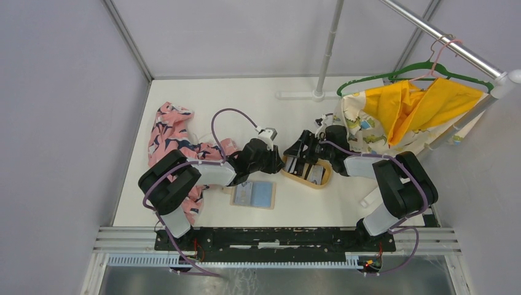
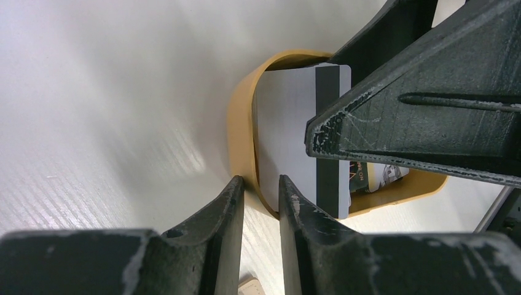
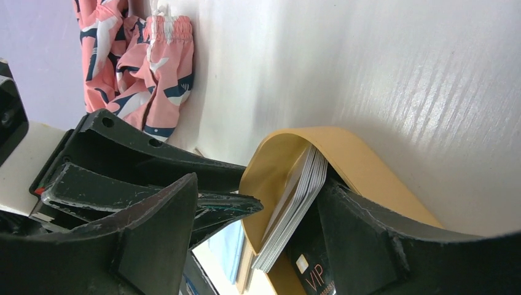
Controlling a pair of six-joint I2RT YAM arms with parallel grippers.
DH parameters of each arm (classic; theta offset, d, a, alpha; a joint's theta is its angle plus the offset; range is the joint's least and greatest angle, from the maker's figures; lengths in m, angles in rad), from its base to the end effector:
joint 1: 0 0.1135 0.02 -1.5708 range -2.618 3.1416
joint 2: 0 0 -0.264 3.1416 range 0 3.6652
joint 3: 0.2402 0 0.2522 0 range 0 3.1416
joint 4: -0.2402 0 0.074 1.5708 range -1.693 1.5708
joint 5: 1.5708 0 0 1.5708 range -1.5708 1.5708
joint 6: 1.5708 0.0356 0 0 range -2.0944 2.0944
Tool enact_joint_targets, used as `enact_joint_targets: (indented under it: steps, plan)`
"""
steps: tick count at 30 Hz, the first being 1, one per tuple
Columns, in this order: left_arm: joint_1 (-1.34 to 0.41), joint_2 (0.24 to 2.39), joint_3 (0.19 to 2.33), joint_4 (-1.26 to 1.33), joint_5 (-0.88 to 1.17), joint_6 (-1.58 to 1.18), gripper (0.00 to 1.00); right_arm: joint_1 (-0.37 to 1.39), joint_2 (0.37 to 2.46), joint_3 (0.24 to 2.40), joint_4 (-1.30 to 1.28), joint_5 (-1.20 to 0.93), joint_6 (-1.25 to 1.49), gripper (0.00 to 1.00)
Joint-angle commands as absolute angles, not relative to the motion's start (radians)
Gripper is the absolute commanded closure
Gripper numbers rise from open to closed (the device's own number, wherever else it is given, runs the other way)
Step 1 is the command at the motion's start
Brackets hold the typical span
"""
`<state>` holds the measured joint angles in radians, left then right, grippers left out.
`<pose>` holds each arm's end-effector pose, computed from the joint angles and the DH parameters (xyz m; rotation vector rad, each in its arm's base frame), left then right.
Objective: Put the credit cards into the card holder
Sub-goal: Pick up the credit card from the storage box.
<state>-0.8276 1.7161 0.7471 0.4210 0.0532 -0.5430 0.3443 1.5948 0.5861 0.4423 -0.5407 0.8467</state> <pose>0.2286 -0.2515 0.1497 0.3513 2.2155 -0.8429 0.2723 0.1171 0.1460 0.2323 2.3114 1.2343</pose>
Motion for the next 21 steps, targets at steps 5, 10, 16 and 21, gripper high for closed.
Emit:
enact_joint_targets:
  steps: [5, 10, 16, 21]
  plan:
    - [-0.845, 1.720, 0.783, 0.433, 0.052, -0.587, 0.68, 0.327, 1.579, 0.617, 0.380, -0.495, 0.763, 0.27]
    - [-0.845, 1.714, 0.768, 0.434, 0.019, -0.609, 0.76, 0.322, 1.613, 0.618, 0.392, -0.529, 0.752, 0.28]
    - [-0.856, 1.706, 0.764, 0.417, -0.039, -0.631, 0.86, 0.309, 1.616, 0.616, 0.403, -0.545, 0.732, 0.26]
    - [-0.884, 1.690, 0.783, 0.355, -0.132, -0.644, 0.95, 0.300, 1.610, 0.603, 0.417, -0.558, 0.729, 0.24]
